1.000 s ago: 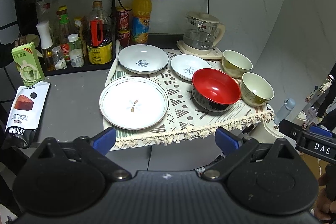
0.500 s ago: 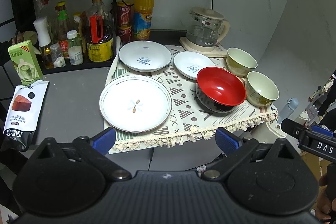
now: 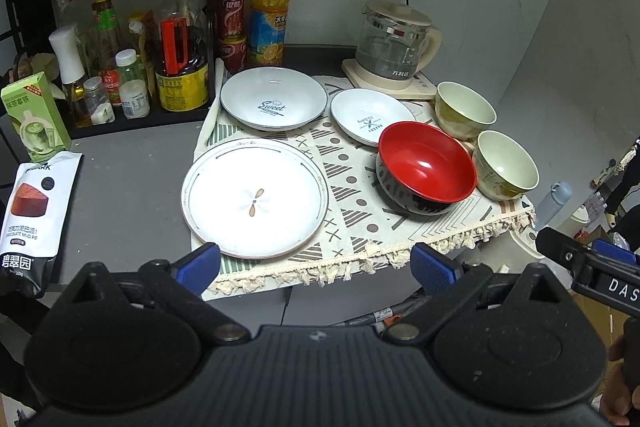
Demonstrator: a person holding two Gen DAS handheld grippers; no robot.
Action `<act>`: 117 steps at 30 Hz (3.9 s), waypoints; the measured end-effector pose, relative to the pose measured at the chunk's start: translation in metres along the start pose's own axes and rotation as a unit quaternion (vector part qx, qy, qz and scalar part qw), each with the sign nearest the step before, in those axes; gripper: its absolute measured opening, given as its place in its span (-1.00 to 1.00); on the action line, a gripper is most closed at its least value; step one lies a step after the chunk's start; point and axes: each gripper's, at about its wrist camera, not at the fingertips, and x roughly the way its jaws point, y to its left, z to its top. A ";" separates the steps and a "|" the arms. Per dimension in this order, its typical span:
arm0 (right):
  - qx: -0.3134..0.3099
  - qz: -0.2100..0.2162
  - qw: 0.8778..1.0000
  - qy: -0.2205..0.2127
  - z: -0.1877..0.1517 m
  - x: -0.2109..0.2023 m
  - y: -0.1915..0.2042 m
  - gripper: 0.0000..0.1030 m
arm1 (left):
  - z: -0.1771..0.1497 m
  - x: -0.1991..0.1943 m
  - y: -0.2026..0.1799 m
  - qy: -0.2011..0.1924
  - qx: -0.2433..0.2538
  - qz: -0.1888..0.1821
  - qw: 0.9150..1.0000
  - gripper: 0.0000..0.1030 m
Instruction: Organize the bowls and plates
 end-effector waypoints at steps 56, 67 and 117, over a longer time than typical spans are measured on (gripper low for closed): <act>0.153 -0.099 0.982 0.042 0.056 0.124 -0.128 0.83 | 0.112 0.163 -0.125 0.048 0.084 -0.104 0.990 0.93; 0.140 -0.074 0.985 0.073 0.081 0.181 -0.176 0.54 | 0.133 0.213 -0.191 0.061 0.077 -0.109 0.989 0.63; 0.123 -0.014 0.981 0.152 0.101 0.280 -0.242 -0.75 | 0.140 0.327 -0.281 0.130 0.044 -0.091 0.986 -0.69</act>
